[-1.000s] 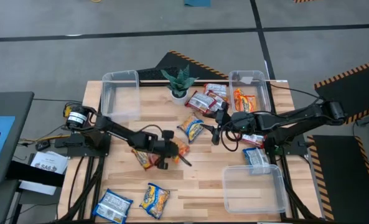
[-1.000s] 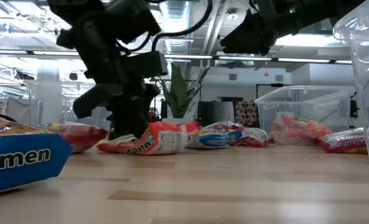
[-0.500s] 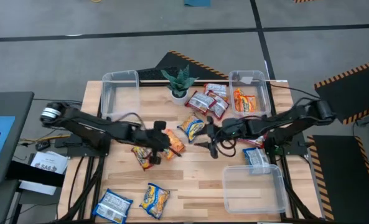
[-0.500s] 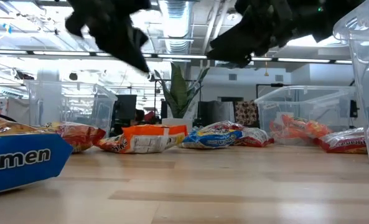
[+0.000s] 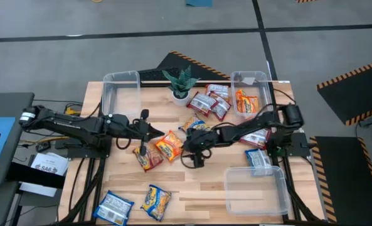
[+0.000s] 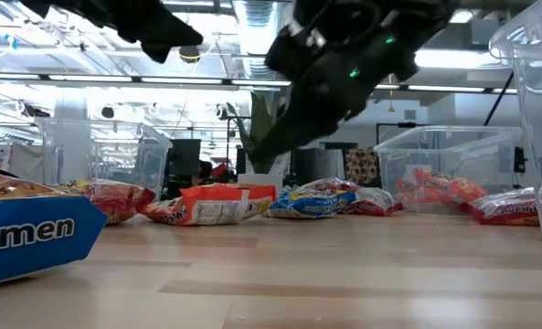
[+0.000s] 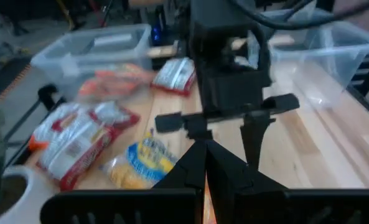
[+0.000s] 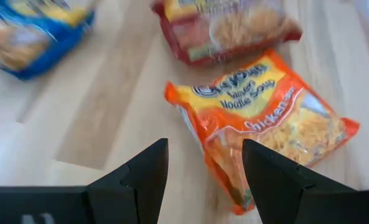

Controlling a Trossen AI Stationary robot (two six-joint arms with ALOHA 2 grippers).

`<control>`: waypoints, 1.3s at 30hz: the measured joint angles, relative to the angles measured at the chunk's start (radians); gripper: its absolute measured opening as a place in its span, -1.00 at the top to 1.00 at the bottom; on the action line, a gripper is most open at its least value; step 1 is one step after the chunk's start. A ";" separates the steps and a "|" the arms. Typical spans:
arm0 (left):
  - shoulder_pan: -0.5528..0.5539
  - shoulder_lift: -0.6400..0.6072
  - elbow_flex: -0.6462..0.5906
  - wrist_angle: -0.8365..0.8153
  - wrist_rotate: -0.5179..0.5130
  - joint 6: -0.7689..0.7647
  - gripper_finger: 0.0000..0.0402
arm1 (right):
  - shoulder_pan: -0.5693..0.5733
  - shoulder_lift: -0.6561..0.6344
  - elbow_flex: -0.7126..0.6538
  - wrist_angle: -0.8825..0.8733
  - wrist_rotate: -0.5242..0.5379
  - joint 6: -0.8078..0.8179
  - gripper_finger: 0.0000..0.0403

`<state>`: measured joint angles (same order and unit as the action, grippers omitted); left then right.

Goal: Sort Maruchan noodles
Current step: Put the orange noodle pack in the top right transparent bin

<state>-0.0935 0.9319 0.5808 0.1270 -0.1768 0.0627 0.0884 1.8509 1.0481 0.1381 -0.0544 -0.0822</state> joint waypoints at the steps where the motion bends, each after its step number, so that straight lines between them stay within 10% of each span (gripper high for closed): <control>1: 0.004 0.000 0.000 0.005 0.000 -0.001 1.00 | -0.003 0.029 0.027 -0.006 0.000 -0.009 -0.12; 18: 0.009 0.029 0.002 -0.001 -0.051 0.023 1.00 | -0.011 0.197 0.191 -0.193 0.124 -0.150 -0.06; 27: 0.009 0.028 0.002 0.026 -0.101 0.022 1.00 | -0.009 0.194 0.191 -0.215 0.211 -0.179 0.91; 39: 0.009 0.028 0.003 0.041 -0.104 0.020 1.00 | 0.073 -0.142 0.116 -0.299 0.391 -0.156 0.96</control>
<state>-0.0845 0.9596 0.5835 0.1684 -0.2813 0.0825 0.1618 1.7088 1.1646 -0.1609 0.3371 -0.2386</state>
